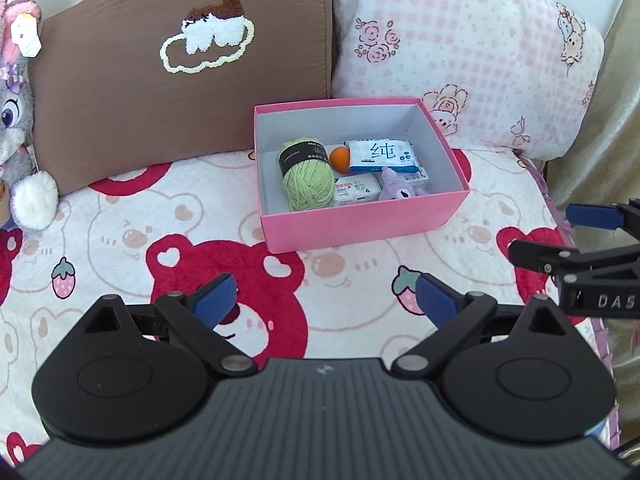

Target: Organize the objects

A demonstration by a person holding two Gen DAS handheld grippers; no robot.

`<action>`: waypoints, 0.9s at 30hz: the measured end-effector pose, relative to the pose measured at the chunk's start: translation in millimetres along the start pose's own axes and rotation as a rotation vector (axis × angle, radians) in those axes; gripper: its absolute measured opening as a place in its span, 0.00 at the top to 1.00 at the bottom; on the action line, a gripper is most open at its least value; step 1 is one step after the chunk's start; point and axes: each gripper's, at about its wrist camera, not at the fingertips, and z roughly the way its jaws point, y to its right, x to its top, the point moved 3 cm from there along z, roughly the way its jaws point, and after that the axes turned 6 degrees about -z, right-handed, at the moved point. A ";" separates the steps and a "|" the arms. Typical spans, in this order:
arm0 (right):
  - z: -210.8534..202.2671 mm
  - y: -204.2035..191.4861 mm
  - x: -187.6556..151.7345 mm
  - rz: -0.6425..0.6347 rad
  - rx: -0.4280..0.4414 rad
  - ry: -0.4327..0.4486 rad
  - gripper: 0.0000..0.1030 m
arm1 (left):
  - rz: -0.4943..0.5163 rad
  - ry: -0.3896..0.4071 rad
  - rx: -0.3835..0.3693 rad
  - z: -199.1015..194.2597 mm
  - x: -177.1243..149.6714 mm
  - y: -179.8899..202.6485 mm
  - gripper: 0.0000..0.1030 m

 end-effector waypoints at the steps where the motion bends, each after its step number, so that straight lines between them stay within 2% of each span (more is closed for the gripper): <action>1: -0.3 0.8 -0.4 0.008 -0.001 -0.003 0.09 | 0.000 -0.002 0.008 -0.8 -1.9 -0.5 0.04; 8: -0.3 -3.3 -7.9 0.016 -0.017 -0.044 0.08 | -0.016 -0.011 0.045 3.1 -10.3 -4.5 0.01; 15: -3.3 -7.3 -11.9 0.027 -0.011 -0.058 0.08 | -0.025 -0.094 0.050 14.4 -18.7 -6.4 0.00; 19: -6.6 -9.4 -12.3 0.029 -0.010 -0.061 0.08 | -0.038 -0.092 0.042 12.6 -19.3 -7.1 0.00; 22: -8.2 -10.2 -15.4 0.034 -0.012 -0.069 0.08 | -0.032 -0.083 0.073 11.1 -17.7 -5.9 0.00; 27: -7.7 -9.5 -19.3 0.045 -0.024 -0.089 0.08 | -0.035 -0.119 0.085 15.6 -18.6 -4.2 0.00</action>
